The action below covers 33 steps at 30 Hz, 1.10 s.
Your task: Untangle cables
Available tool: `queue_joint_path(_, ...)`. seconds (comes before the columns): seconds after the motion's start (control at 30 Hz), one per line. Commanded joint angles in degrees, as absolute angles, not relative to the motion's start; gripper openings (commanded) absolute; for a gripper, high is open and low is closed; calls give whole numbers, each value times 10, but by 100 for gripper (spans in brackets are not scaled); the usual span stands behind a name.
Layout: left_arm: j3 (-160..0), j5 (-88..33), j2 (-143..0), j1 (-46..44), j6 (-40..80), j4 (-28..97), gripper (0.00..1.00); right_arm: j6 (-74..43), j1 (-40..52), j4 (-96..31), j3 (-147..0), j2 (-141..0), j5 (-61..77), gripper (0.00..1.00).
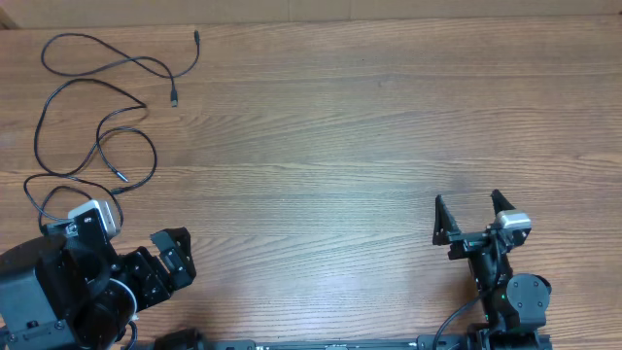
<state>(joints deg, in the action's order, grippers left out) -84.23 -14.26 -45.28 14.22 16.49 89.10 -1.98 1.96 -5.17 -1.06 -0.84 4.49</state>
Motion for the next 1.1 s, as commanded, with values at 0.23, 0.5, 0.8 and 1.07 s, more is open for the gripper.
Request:
queue_joint_path(0.23, -840, -135, -453, 138, 158, 889, 100, 20, 0, -51, -5, -2, 11, 100)
queue_joint_path(0.5, -840, -135, -453, 138, 158, 889, 100, 95, 0, -52, -5, -2, 10, 100)
queue_joint_path(0.8, -840, -135, -453, 138, 158, 889, 100, 94, 0, -52, -5, -2, 10, 100)
queue_joint_path(1.07, -840, -135, -453, 138, 158, 889, 100, 73, 0, -51, -5, -2, 11, 100)
